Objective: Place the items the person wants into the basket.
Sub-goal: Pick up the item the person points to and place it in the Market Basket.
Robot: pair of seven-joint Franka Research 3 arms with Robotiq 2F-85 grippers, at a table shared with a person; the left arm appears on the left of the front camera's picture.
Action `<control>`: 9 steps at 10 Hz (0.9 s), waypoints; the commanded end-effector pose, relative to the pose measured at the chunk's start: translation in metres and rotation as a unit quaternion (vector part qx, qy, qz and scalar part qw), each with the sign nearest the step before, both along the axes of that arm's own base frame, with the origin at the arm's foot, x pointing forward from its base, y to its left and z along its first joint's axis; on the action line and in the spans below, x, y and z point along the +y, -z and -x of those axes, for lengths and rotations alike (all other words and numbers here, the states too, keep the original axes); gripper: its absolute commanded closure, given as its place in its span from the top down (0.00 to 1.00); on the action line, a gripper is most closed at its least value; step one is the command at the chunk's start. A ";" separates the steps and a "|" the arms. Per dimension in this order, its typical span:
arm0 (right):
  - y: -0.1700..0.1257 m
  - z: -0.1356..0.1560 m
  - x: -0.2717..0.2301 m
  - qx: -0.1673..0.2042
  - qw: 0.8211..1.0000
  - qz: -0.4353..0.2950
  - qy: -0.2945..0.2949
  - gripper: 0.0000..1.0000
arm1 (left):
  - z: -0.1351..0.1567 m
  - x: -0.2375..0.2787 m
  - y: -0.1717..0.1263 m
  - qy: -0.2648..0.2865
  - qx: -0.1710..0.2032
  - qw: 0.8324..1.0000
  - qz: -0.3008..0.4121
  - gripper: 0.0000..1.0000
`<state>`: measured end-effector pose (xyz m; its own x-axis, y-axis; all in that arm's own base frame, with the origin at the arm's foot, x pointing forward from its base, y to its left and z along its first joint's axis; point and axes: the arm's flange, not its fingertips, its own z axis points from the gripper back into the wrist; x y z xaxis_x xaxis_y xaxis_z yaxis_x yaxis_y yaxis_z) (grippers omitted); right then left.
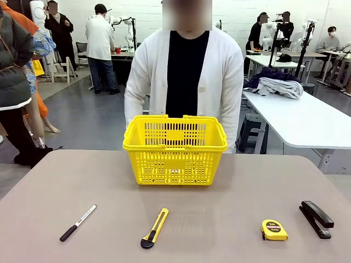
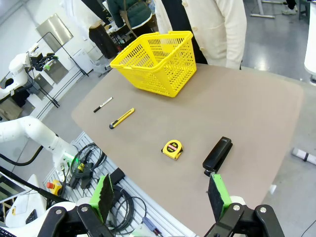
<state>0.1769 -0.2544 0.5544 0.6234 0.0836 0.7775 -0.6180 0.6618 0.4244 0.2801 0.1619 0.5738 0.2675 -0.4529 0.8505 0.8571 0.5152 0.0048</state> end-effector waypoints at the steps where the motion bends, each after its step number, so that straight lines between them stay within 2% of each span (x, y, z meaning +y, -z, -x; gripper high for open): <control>1: -0.001 -0.001 0.000 -0.010 1.000 -0.006 -0.003 1.00 | 0.001 0.000 0.000 0.002 0.000 1.000 0.002 1.00; 9: -0.001 -0.001 0.000 -0.010 1.000 -0.006 -0.003 1.00 | 0.001 0.000 0.000 0.002 0.000 1.000 0.002 1.00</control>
<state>0.1769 -0.2544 0.5544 0.6233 0.0836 0.7775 -0.6180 0.6618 0.4244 0.2801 0.1619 0.5738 0.2675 -0.4529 0.8505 0.8571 0.5152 0.0048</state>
